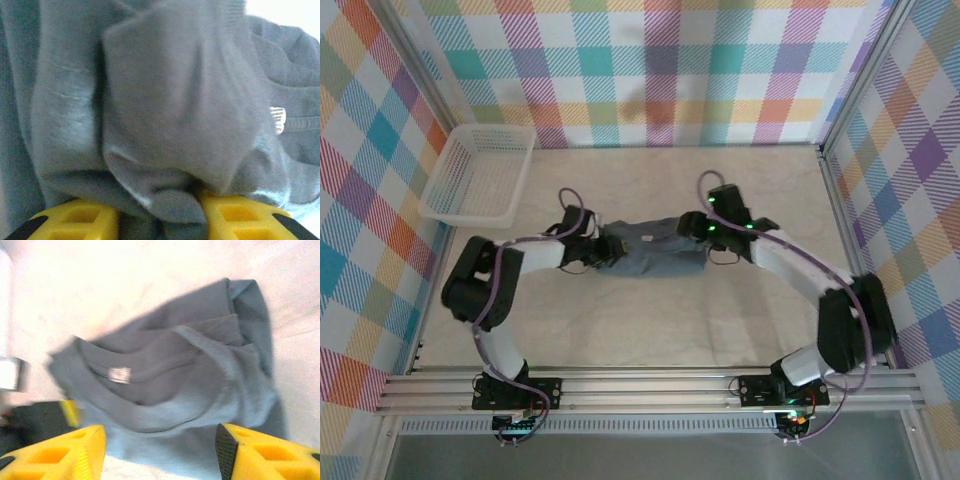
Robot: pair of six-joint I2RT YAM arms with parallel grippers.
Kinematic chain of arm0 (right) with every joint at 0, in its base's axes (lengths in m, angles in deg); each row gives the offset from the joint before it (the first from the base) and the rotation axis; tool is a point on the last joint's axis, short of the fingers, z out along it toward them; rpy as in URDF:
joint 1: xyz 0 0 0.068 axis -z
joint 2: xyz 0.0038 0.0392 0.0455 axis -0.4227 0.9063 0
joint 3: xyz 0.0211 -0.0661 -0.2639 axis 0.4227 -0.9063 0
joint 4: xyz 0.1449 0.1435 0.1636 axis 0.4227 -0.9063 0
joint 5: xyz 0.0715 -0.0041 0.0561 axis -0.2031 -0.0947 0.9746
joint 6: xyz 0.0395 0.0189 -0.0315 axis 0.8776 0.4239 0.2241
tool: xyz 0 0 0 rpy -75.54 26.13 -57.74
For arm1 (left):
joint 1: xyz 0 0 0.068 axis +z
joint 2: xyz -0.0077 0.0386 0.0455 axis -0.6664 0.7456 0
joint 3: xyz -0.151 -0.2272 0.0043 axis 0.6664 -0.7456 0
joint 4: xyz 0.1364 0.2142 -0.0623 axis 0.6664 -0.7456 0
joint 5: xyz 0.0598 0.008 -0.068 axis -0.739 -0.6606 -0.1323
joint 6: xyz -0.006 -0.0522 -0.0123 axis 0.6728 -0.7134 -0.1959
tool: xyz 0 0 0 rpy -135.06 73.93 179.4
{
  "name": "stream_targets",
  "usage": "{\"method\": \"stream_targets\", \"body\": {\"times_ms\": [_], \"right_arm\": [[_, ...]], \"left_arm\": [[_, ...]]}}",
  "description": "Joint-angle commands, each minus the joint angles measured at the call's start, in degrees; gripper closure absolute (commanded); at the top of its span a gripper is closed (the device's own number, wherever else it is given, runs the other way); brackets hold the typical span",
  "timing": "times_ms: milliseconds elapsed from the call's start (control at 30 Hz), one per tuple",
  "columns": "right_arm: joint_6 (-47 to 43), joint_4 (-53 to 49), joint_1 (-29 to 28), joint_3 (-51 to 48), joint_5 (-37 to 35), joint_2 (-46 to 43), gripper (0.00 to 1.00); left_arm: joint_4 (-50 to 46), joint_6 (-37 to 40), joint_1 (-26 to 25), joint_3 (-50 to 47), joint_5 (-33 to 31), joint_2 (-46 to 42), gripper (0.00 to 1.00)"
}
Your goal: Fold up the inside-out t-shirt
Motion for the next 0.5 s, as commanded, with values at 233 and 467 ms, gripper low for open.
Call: {"method": "stream_targets", "body": {"times_ms": [233, 467], "right_arm": [[15.9, -16.5, 18.0, -5.9, -6.8, -20.2, 0.19], [15.1, -18.5, 30.3, -7.3, 3.5, -18.1, 0.19]], "left_arm": [[10.9, -20.1, -20.6, 40.4, -11.0, 30.8, 0.67], [2.0, -12.0, -24.4, 60.9, -12.4, 35.7, 0.36]]}}
